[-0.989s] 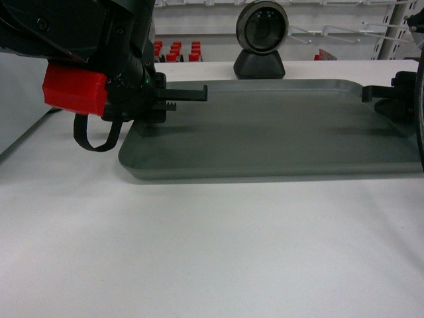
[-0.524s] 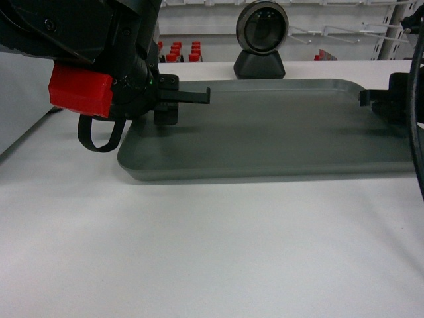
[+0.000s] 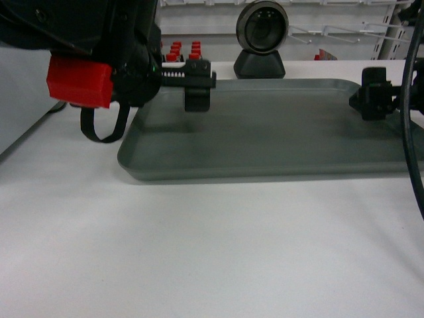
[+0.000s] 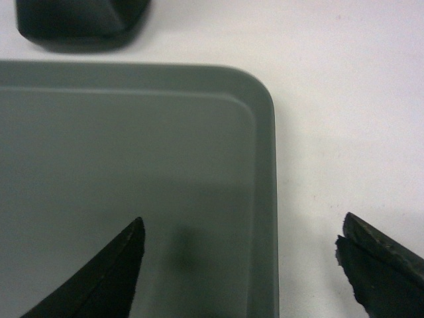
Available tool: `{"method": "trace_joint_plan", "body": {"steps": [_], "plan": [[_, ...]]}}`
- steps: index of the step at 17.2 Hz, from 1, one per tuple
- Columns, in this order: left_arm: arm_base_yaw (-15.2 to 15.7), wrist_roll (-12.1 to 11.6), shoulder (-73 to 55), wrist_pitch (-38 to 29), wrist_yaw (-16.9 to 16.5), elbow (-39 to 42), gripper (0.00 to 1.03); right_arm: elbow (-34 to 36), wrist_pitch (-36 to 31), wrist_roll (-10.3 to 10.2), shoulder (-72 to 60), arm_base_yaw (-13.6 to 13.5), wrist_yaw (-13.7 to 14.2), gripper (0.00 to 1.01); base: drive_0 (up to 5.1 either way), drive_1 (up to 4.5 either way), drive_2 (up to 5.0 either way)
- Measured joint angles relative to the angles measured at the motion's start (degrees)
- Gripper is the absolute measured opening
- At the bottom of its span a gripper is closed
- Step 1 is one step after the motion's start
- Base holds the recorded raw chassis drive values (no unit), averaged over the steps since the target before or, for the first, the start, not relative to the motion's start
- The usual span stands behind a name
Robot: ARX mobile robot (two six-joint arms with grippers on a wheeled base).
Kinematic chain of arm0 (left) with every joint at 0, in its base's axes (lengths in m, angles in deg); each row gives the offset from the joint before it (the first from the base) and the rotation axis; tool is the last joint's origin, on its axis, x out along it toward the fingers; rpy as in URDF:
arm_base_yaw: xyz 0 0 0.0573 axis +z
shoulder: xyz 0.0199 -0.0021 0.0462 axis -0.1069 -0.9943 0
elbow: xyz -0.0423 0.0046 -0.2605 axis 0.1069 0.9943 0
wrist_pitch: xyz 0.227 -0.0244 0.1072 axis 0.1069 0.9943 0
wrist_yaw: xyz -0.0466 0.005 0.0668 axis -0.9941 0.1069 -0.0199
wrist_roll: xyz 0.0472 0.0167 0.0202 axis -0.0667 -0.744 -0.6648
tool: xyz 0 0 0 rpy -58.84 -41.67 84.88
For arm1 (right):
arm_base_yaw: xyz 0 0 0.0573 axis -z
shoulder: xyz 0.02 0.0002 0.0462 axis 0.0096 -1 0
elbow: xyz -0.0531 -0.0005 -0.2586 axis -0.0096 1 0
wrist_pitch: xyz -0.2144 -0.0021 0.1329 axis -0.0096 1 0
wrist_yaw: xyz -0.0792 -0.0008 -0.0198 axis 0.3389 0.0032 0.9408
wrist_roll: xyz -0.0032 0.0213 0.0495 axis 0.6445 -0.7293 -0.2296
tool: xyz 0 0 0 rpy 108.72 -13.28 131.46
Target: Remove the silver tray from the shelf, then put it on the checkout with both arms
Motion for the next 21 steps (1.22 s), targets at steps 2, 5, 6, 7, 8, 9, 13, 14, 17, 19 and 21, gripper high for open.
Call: {"method": "trace_joint_plan", "body": {"steps": [2,5,6,7,8,9,13,14,17,19,21], "plan": [[-0.3,-0.1,3.8,-4.2,0.1,0.7,0.98,1.0,-1.5,-2.0,3.6,0.0,-1.2,1.00,0.0,0.00,0.0],[-0.3,-0.2,11.7,-8.6,0.9,1.9,0.98,4.0,-5.7,-6.0,11.5,0.8,-3.7,0.98,0.0,0.00,0.0],[-0.3,-0.3,14.5,-9.8,1.5,2.8,0.98,5.9,-6.3,-7.4,14.6,0.9,-4.1,0.98,0.0,0.00,0.0],[-0.6,-1.2,17.2,-10.3,2.2,3.7,0.98,8.6,-6.8,-8.9,18.1,1.2,-4.2,0.98,0.0,0.00,0.0],[-0.8,-2.2,19.2,-10.4,3.0,4.7,0.98,11.3,-6.6,-10.5,21.4,1.3,-4.4,0.98,0.0,0.00,0.0],[-1.2,-3.4,20.4,-11.2,3.5,5.6,0.98,13.7,-6.6,-11.8,24.7,1.6,-4.4,0.98,0.0,0.00,0.0],[-4.2,-8.3,23.8,-20.9,2.5,13.1,0.78,21.0,-11.8,-7.9,35.8,1.6,6.4,0.81,0.0,0.00,0.0],[-3.8,-8.8,27.0,-23.5,2.7,18.9,0.67,25.5,-9.2,-4.9,40.8,1.9,8.6,0.70,0.0,0.00,0.0],[1.8,-9.1,36.0,-29.7,-2.3,34.3,0.34,34.2,-8.5,-2.1,54.1,1.9,8.9,0.37,0.0,0.00,0.0],[5.6,-9.1,41.7,-32.0,-5.5,42.9,0.13,40.2,-10.6,-1.6,58.2,1.9,8.9,0.15,0.0,0.00,0.0],[8.2,-9.2,45.9,-33.0,-8.7,48.8,0.02,45.6,-10.9,-1.4,59.6,1.9,8.9,0.02,0.0,0.00,0.0]]}}
